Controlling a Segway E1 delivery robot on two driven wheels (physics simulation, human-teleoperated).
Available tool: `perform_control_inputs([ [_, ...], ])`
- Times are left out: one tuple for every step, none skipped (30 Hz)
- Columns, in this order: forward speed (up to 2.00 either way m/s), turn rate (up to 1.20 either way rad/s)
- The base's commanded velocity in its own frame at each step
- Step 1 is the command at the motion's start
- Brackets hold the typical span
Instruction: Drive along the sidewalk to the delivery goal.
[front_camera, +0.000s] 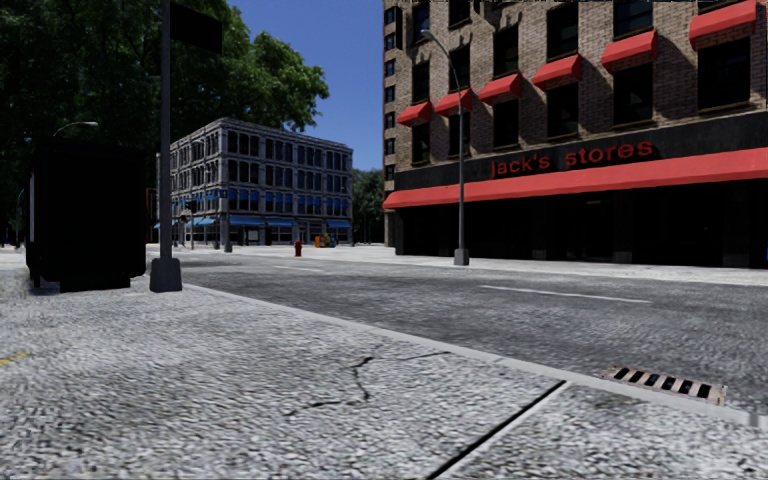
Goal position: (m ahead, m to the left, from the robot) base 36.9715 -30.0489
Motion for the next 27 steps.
perform_control_inputs([
  [0.00, 1.20],
  [0.00, 1.20],
  [0.00, 1.20],
  [0.00, 1.20],
  [0.00, 1.20],
  [0.00, 1.20],
  [0.00, 1.20],
  [0.00, 1.20],
  [0.00, 1.20],
  [0.00, 1.20],
  [0.00, 1.20],
  [0.00, 0.91],
  [0.00, 0.69],
  [0.00, 0.53],
  [0.00, 0.46],
  [0.00, 0.44],
  [0.00, 0.43],
  [0.00, 0.39],
  [0.00, 0.39],
  [0.00, 0.00],
  [0.00, 0.00],
  [0.00, 0.00],
  [0.67, 0.00],
  [1.44, 0.00],
  [1.75, 0.00],
  [2.00, 0.00],
  [2.00, 0.00],
])
